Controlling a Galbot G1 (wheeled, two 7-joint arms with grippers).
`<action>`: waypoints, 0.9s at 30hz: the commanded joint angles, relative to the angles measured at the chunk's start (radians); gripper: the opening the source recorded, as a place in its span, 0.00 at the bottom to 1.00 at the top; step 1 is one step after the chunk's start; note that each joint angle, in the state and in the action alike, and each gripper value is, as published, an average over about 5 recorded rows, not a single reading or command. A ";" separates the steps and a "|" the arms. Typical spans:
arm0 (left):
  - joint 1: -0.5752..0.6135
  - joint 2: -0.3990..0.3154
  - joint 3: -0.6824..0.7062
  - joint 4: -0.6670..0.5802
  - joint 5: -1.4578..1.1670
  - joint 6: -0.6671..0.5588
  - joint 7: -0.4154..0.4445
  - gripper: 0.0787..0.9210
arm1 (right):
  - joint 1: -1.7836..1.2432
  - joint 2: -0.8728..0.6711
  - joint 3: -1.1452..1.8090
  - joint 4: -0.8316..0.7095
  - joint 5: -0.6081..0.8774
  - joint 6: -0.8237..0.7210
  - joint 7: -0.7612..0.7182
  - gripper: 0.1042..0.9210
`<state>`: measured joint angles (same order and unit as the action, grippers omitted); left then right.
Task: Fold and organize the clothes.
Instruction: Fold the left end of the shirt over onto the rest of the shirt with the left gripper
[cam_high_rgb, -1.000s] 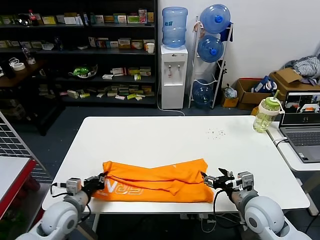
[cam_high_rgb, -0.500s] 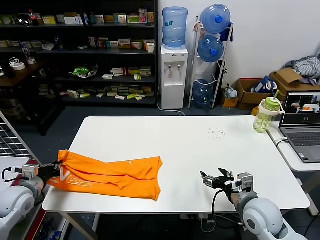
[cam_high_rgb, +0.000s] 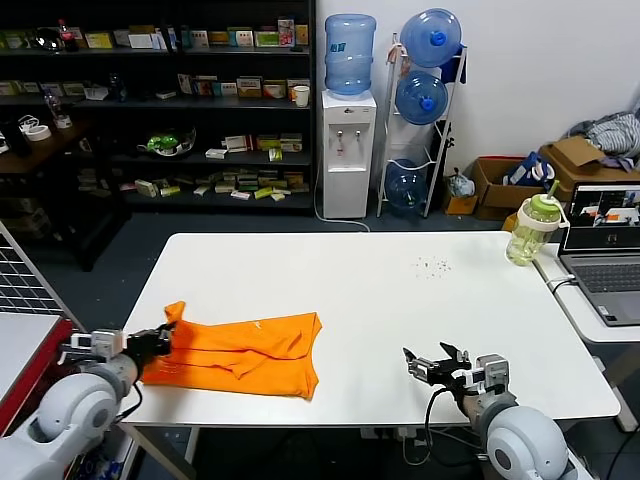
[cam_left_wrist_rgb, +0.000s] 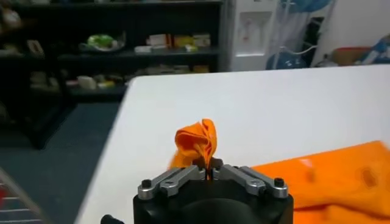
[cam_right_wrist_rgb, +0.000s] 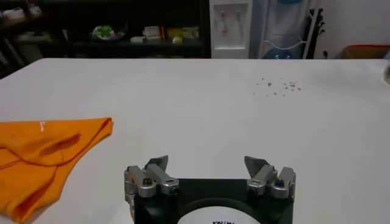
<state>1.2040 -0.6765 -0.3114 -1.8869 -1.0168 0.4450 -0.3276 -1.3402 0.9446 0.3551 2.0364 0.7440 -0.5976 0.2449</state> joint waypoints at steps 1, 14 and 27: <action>-0.269 -0.194 0.294 -0.075 -0.151 0.075 -0.174 0.05 | -0.041 0.024 0.013 0.001 -0.020 -0.001 0.003 0.88; -0.304 -0.279 0.403 -0.050 -0.164 0.085 -0.230 0.05 | -0.019 0.024 0.001 -0.017 -0.016 -0.003 0.004 0.88; -0.304 -0.305 0.396 -0.010 -0.119 0.093 -0.196 0.07 | 0.003 0.026 -0.023 -0.032 -0.013 -0.007 0.009 0.88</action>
<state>0.9181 -0.9494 0.0560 -1.9117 -1.1576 0.5272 -0.5331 -1.3419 0.9704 0.3400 2.0099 0.7303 -0.6045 0.2529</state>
